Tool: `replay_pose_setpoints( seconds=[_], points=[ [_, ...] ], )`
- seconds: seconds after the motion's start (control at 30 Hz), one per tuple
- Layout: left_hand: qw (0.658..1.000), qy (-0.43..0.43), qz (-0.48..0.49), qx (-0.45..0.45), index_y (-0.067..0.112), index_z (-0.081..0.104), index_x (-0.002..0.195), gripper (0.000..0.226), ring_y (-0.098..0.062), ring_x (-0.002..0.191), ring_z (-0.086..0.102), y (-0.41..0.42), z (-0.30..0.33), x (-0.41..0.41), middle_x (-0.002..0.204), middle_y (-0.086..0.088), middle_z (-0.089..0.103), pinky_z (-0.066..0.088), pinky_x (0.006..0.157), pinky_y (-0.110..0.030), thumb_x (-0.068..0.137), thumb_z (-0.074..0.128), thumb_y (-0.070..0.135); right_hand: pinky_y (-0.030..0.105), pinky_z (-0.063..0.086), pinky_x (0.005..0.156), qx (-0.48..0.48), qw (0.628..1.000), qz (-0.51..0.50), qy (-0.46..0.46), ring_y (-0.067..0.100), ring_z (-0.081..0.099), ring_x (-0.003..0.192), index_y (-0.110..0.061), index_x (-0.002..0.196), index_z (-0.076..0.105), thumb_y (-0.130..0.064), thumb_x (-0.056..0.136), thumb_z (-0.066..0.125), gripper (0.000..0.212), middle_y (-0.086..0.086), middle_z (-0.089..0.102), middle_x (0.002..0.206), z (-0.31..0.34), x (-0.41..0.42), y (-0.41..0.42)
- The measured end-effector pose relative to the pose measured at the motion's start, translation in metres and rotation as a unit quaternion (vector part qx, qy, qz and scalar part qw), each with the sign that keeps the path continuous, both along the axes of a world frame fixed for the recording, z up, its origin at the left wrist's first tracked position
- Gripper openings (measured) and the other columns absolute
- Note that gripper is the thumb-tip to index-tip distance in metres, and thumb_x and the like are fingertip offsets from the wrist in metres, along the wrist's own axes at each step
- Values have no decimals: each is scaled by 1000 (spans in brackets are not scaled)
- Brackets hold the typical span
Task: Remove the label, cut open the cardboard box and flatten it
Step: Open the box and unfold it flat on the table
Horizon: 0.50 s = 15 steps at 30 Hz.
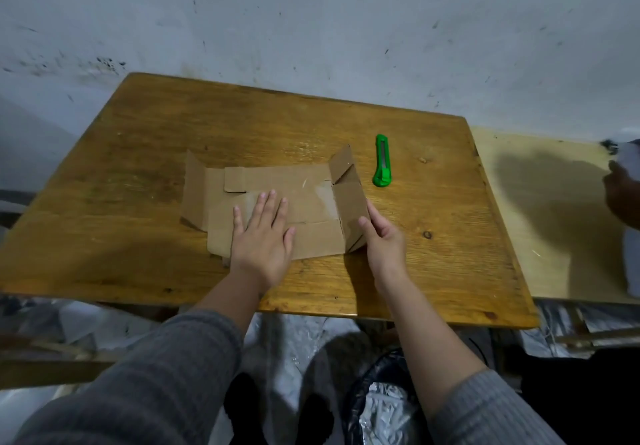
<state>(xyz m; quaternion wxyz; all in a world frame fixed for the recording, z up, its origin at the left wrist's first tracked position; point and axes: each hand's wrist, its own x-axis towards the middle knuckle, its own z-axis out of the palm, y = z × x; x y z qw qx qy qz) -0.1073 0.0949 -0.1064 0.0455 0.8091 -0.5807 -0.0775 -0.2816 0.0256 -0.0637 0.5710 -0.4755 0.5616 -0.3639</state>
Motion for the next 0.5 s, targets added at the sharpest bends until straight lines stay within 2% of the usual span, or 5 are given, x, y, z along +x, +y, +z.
replay_pose_setpoints(
  seconds=[0.1,0.3,0.5],
  points=[
    [1000,-2,-5,3,21,1,153,58,-17,147,-14,0,0,1,161,0,-8,-7,117,-53,100,8,44,27,44,102,-38,998,44,4,4,46,123,-25,135,48,-15,97,48,40,-11,51,135,-1,11,9],
    [1000,-2,-7,6,20,2,153,59,-16,147,-14,0,0,1,161,-1,-8,-7,117,-52,100,9,44,28,32,112,-182,960,163,133,1,37,131,-20,137,45,-24,99,44,38,-4,45,144,-10,20,19],
    [1000,-4,-10,0,19,3,153,59,-16,147,-12,0,-2,2,162,-1,-5,-7,117,-52,100,9,44,42,20,118,-220,893,307,245,7,29,139,-23,142,38,-7,97,43,48,-6,37,149,-12,11,3]
  ],
)
